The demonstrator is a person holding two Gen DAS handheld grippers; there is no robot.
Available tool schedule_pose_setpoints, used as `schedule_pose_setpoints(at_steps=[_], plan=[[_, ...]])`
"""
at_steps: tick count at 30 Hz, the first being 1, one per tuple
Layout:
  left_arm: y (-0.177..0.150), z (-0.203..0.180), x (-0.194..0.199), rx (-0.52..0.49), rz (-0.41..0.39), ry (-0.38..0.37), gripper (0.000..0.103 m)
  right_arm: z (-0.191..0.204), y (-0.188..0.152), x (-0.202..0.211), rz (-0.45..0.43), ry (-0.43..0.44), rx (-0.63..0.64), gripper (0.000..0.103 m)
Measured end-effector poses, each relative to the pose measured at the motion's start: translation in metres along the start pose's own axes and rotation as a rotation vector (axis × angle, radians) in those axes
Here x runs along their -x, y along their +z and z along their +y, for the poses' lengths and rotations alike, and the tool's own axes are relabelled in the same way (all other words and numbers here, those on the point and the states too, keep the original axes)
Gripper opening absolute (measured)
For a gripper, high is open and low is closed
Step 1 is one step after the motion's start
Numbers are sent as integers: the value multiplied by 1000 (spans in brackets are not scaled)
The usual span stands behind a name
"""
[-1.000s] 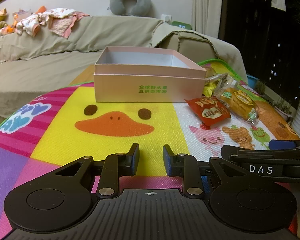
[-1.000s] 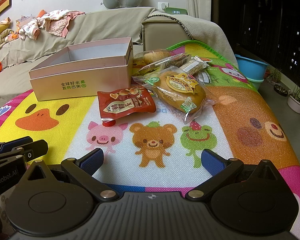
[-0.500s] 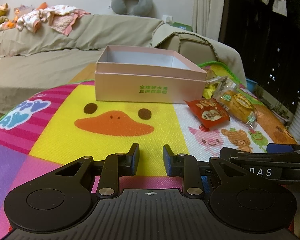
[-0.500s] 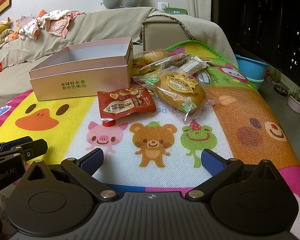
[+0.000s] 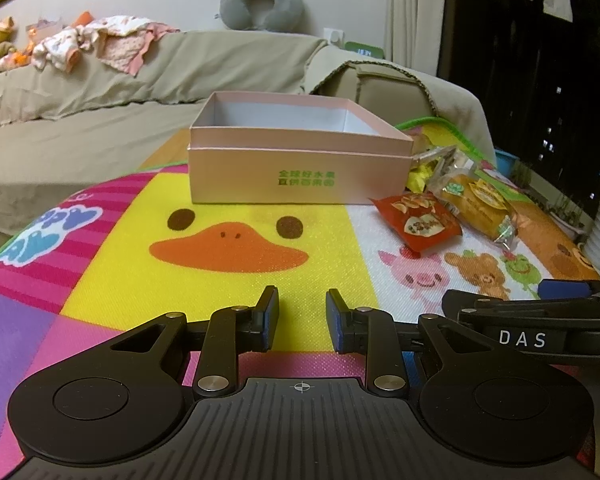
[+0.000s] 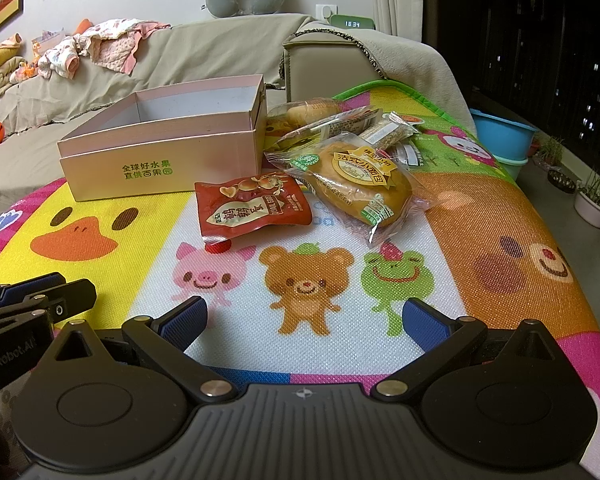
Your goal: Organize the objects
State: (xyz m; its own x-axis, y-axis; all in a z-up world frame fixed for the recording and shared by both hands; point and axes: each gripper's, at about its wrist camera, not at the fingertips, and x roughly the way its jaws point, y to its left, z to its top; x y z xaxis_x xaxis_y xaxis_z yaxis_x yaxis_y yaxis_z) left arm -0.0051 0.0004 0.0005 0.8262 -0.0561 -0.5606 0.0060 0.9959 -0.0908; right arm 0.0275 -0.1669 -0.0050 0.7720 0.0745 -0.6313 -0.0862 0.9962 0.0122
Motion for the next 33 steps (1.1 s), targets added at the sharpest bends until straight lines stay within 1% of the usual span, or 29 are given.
schedule_pose_setpoints(at_steps=[9,11,14,16,20,23,25,26,28,29,31,33], plan=[[0,-6,0,-33,3,23,29,-1,0,4,1,6,-5,103],[0,-7,0,-34,3,23,29,-2,0,6,12,21,8,103],[1,-8,0,-39,3,31,29,-6,8,1,75,61,39,103],[1,-9,0,-40,3,39,30,-7,9,2,92,78,59,103],[1,-13,-1,-67,4,53,30,-4,12,0,124,69,73,103],[5,-12,-1,-106,23,42,30,-5,21,-6,183,73,75,103],[15,-7,-1,-103,52,21,30,-6,23,-6,201,86,82,103],[23,-4,1,-103,48,16,30,-7,24,-6,206,96,88,103],[44,5,10,-91,-9,21,30,-11,27,-5,217,124,90,103],[55,10,13,-81,-34,20,30,-15,30,-3,212,144,69,103],[83,25,13,-37,-46,2,30,-25,41,7,162,160,23,103],[111,44,5,17,-52,-1,29,-32,58,22,70,144,21,103]])
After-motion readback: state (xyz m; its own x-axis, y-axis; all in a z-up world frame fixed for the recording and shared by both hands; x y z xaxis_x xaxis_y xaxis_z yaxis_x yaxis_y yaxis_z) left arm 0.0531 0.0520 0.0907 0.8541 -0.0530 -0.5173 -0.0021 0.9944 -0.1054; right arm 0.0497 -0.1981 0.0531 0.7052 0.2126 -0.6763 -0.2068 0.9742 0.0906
